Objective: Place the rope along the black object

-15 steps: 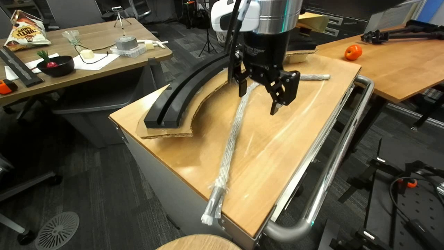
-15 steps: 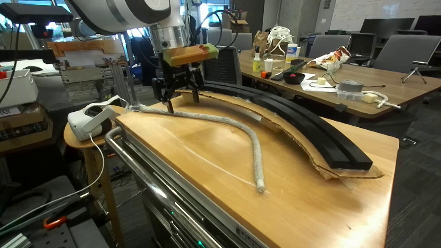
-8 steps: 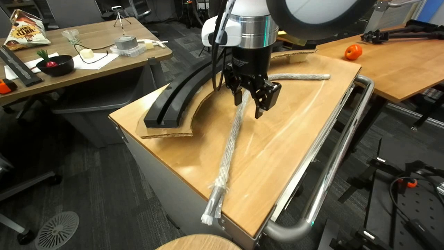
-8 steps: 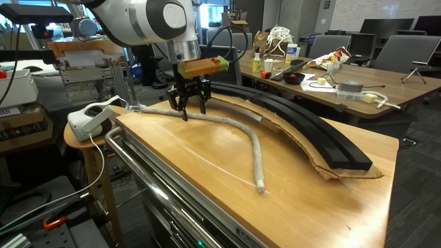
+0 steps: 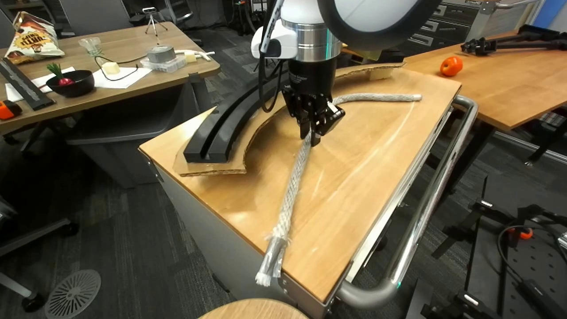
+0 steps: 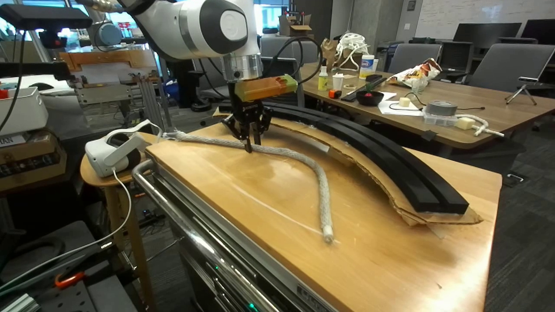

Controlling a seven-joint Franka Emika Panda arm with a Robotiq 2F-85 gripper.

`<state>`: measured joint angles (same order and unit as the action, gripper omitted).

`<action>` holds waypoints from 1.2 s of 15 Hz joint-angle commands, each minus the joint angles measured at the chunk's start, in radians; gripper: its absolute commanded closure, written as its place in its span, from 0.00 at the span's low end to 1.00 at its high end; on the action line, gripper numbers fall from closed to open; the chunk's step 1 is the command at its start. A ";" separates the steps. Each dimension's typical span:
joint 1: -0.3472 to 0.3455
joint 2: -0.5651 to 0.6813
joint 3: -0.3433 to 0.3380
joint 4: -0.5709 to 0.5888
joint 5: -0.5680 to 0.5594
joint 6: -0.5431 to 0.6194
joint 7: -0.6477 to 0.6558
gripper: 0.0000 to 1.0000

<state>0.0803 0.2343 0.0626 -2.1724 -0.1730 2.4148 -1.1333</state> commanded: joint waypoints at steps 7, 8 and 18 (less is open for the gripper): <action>-0.060 -0.058 0.037 -0.020 0.080 0.040 -0.047 0.86; -0.061 -0.086 0.036 -0.038 0.080 0.064 -0.039 0.86; -0.044 -0.202 -0.004 0.079 -0.185 -0.028 0.014 0.86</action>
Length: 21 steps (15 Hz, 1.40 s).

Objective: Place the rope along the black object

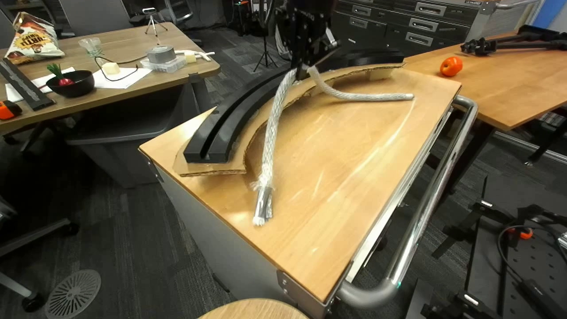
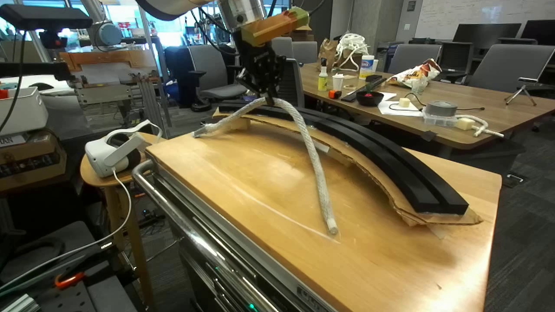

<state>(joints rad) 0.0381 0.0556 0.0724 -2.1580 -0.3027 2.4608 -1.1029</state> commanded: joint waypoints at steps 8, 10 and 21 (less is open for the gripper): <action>-0.039 0.106 -0.056 0.354 0.001 -0.242 -0.146 0.86; -0.044 0.159 -0.051 0.423 0.025 -0.289 -0.166 0.87; -0.054 0.439 -0.031 0.714 0.108 -0.511 -0.159 0.87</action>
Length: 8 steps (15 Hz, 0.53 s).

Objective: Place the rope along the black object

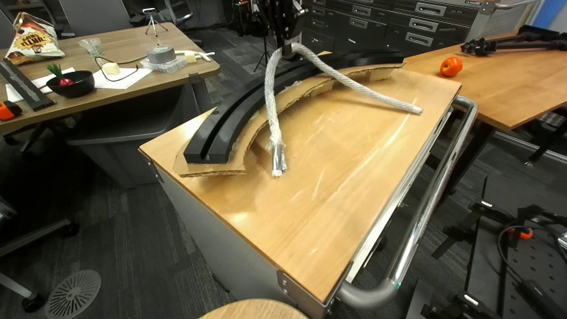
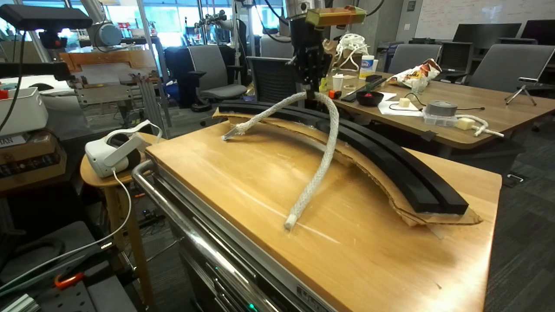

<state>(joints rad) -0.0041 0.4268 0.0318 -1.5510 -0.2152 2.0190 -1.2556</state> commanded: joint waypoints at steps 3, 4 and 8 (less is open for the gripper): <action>-0.019 0.102 0.010 0.140 0.022 -0.100 -0.006 0.85; -0.022 0.109 0.010 0.145 0.025 -0.106 -0.006 0.80; -0.037 0.114 0.014 0.146 0.039 -0.113 -0.010 0.42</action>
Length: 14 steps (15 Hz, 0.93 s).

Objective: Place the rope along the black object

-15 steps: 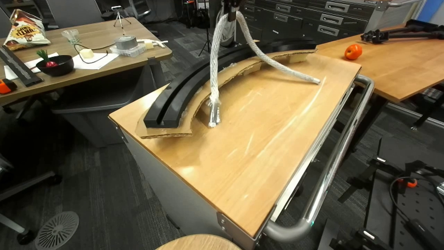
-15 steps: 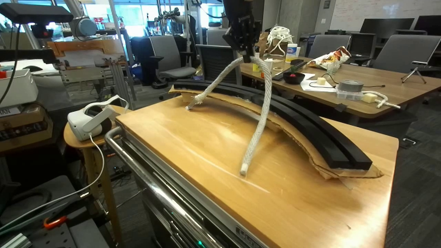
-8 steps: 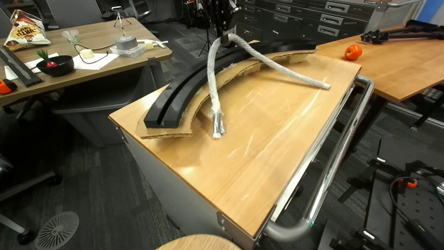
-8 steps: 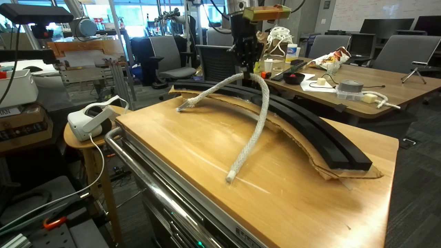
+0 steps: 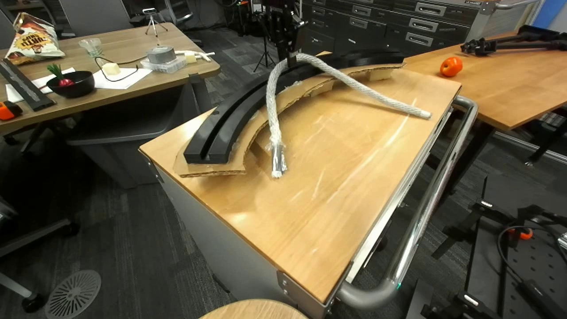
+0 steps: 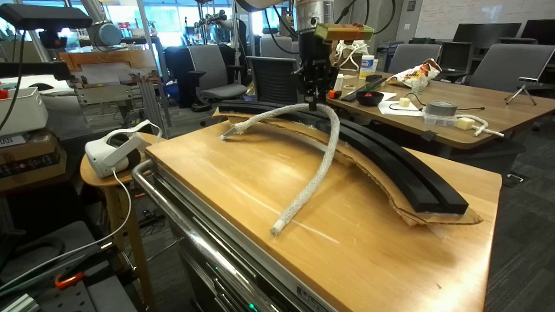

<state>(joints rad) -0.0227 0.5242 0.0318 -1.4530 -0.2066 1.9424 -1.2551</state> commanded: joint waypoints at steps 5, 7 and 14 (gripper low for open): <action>-0.034 -0.008 0.022 0.023 0.063 -0.030 -0.024 0.04; -0.053 -0.033 0.040 0.004 0.113 -0.034 -0.060 0.00; -0.093 -0.272 0.090 -0.164 0.306 0.036 -0.331 0.00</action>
<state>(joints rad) -0.1034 0.3896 0.1046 -1.4959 0.0480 1.9386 -1.4761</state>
